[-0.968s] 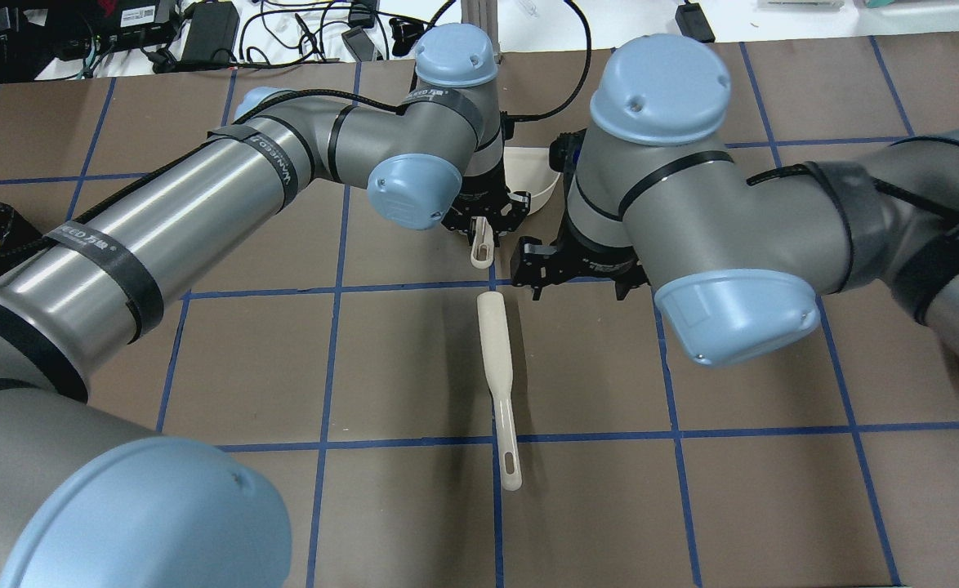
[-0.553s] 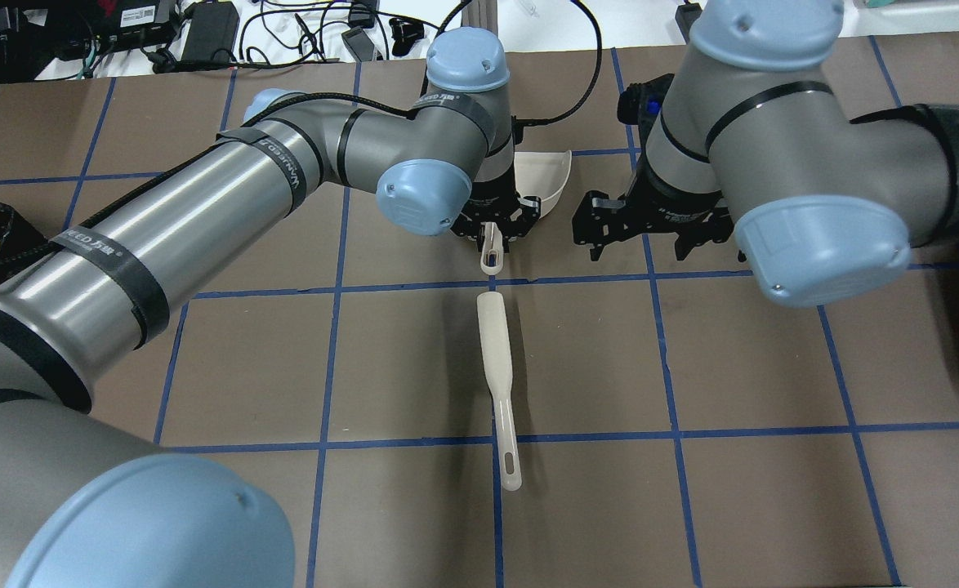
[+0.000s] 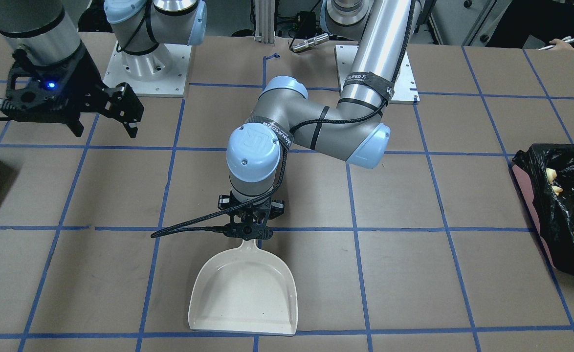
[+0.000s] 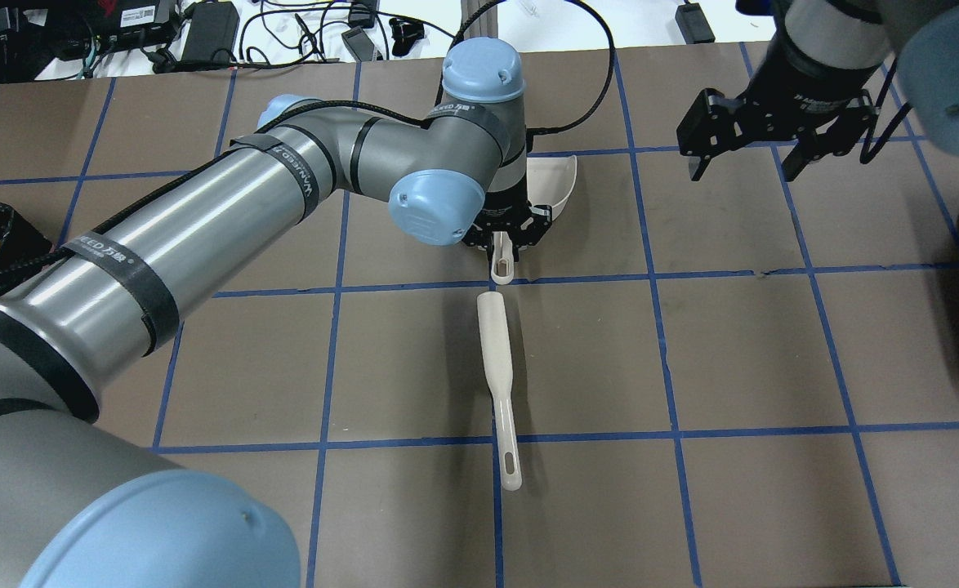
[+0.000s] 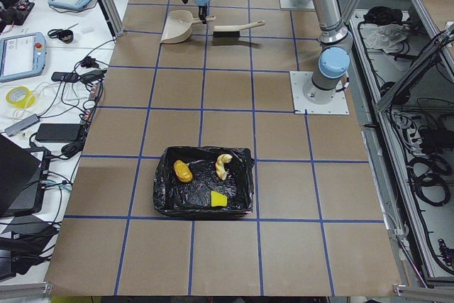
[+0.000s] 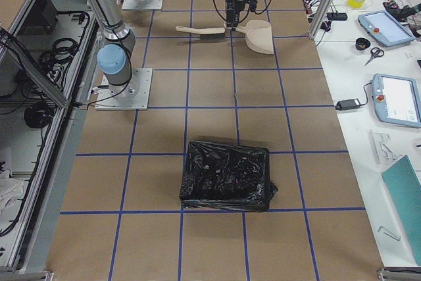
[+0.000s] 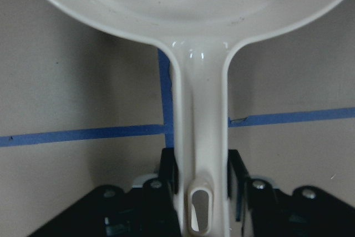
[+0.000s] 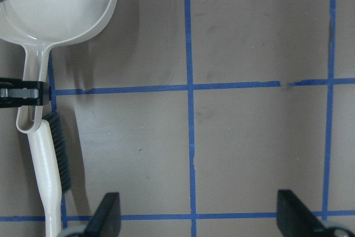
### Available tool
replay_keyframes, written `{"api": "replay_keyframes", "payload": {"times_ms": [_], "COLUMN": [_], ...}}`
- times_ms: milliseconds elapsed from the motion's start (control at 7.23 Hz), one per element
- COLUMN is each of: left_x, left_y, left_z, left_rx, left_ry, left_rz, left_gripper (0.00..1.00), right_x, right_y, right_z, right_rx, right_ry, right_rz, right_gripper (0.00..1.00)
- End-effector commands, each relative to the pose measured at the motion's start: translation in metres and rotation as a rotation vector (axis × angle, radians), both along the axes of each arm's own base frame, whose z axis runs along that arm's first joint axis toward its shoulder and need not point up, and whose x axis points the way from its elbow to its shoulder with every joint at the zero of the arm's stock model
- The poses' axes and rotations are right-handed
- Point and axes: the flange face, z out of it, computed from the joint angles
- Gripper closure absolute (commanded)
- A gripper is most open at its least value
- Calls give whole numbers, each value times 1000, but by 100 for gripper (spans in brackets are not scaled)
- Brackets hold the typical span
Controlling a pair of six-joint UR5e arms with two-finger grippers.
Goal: Sweep and dump trash in nearest bin
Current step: 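Lay the brush down, open the right gripper and raise it away, then open the left gripper to release the dustpan handle and lift away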
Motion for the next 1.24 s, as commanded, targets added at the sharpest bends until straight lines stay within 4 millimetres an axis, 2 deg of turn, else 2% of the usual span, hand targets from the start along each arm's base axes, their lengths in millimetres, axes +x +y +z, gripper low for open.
{"api": "replay_keyframes", "payload": {"times_ms": [0,138,276,415,553,691,829,1106], "left_x": [3,3,5,11,11,11,11,14], "left_y": [2,2,2,-2,-3,-2,-1,3], "left_z": [11,7,9,11,6,4,-4,9], "left_rx": [-14,-9,-12,-18,-11,-6,11,-6], "left_ry": [0,-1,-3,-3,-6,-7,-9,-5], "left_rz": [-18,-27,-35,-42,-42,-42,-21,-21], "left_gripper": [100,100,100,100,100,72,1,0], "right_x": [-9,10,37,52,56,56,56,55], "right_y": [-8,-9,-11,-16,-15,-13,-13,-14], "right_z": [20,19,22,23,22,19,19,18], "right_rx": [-17,-19,-40,-41,-36,-27,-29,-28], "right_ry": [54,48,60,58,44,46,43,47], "right_rz": [-40,-129,-104,-87,-79,-76,-74,-65], "right_gripper": [0,0,0,0,0,0,0,0]}}
